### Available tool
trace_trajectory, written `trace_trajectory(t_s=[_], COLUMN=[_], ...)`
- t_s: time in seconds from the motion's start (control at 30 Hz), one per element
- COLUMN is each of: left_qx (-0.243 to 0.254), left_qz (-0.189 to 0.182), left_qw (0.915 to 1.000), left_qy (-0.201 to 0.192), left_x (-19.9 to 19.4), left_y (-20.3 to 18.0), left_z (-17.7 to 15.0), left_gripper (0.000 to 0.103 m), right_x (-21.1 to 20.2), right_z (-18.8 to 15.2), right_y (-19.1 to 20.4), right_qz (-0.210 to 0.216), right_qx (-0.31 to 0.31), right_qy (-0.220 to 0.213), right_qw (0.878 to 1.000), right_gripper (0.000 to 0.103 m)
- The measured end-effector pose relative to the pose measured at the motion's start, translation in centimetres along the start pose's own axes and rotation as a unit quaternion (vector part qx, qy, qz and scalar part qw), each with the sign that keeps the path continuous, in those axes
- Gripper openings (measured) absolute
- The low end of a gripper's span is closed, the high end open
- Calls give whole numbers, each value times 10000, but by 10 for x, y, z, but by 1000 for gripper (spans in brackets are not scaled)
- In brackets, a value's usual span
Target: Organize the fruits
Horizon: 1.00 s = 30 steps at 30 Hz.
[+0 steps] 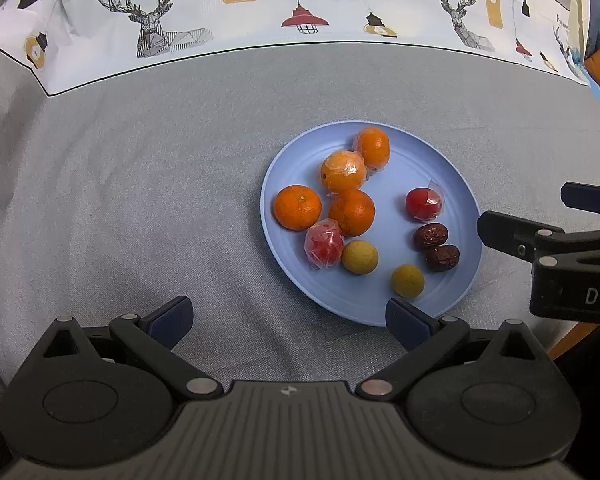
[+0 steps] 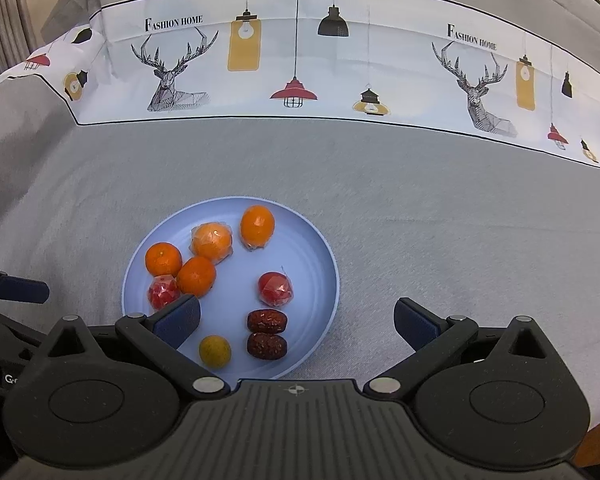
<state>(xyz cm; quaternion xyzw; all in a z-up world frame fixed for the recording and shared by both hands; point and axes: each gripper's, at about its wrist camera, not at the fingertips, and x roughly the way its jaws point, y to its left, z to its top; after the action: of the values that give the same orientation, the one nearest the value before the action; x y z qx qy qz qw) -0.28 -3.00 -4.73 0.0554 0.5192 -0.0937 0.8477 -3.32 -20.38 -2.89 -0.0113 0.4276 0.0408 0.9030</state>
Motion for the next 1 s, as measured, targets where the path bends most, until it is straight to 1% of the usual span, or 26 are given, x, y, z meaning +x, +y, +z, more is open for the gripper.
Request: trace_trajectory(t_s=[0.23, 0.6, 0.93, 1.0], left_qx=[-8, -24, -41, -14], left_qz=[13, -70, -227, -313], left_qw=[10000, 10000, 9997, 9994], left_qy=[13, -16, -83, -114], left_x=[1, -1, -4, -5], left_y=[1, 3, 3, 3], left_z=[0, 0, 2, 4], left_gripper=[102, 102, 102, 102], right_x=[1, 1, 0, 0], right_z=[0, 0, 3, 4], right_y=[0, 0, -2, -3], right_qz=[-2, -7, 28, 53], right_qx=[-4, 11, 86, 113], right_qy=[14, 13, -38, -49], right_qw=[10000, 10000, 10000, 9999], right_gripper=[102, 102, 102, 102])
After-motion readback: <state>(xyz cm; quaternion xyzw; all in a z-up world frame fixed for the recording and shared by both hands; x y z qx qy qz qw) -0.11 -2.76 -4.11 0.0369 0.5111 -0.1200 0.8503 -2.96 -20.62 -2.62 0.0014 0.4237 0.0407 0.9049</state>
